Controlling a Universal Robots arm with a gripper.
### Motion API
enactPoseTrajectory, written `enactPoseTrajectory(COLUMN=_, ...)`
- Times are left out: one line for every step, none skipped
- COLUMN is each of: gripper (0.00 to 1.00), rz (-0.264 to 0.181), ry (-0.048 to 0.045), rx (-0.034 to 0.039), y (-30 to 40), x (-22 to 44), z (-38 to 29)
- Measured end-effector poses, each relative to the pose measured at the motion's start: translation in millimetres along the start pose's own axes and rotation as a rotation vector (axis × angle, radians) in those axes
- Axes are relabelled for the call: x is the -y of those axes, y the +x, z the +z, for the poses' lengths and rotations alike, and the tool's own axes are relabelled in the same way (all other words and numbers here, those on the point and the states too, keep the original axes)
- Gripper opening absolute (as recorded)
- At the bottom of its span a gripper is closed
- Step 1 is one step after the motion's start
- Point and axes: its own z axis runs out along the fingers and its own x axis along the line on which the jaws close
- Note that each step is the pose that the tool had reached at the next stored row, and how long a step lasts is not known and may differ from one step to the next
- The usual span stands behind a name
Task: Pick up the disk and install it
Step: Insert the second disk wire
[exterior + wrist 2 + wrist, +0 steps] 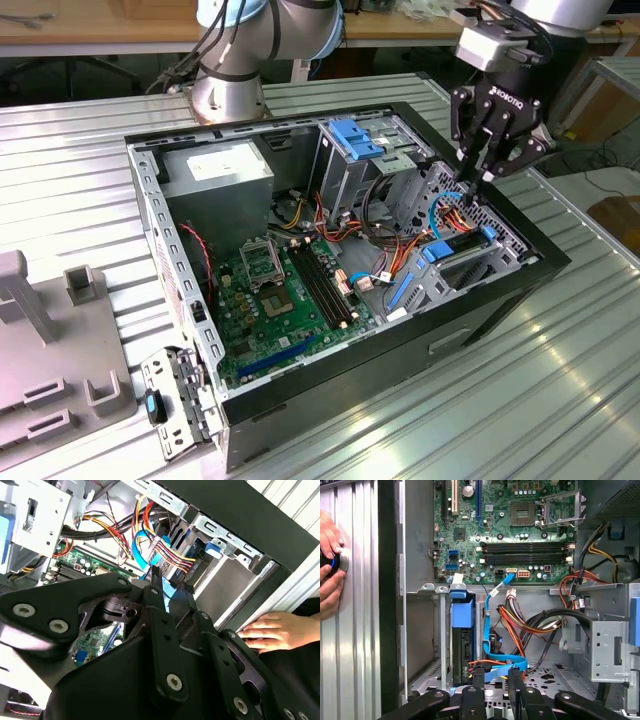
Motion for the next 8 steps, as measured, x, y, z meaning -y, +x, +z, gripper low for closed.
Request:
enactPoseTrajectory(gripper=0.33, rz=0.0, ry=0.0, rx=-0.0121, y=-0.1, x=0.0, z=0.5)
enactPoseTrajectory(gripper=0.33, rz=0.0, ry=0.0, rx=-0.0164, y=-0.2, x=0.0, z=0.5)
enactPoseTrajectory(gripper=0.33, rz=0.0, ry=-0.0003, rx=-0.0206, y=-1.5, x=0.0, z=0.3)
enactPoseTrajectory(gripper=0.33, rz=0.0, ry=-0.0007, rx=-0.0213, y=-3.2, x=0.0, z=0.3)
enactPoseTrajectory(gripper=0.33, rz=0.0, ry=-0.0011, rx=-0.0215, y=-4.8, x=0.0, z=0.3)
enactPoseTrajectory(gripper=0.33, rz=0.0, ry=-0.0019, rx=-0.0214, y=-6.9, x=0.0, z=0.7)
enactPoseTrajectory(gripper=0.33, rz=0.0, ry=-0.0025, rx=-0.0214, y=-7.5, x=0.0, z=1.4)
enactPoseTrajectory(gripper=0.33, rz=0.0, ry=-0.0029, rx=-0.0229, y=-7.8, x=0.0, z=2.6)
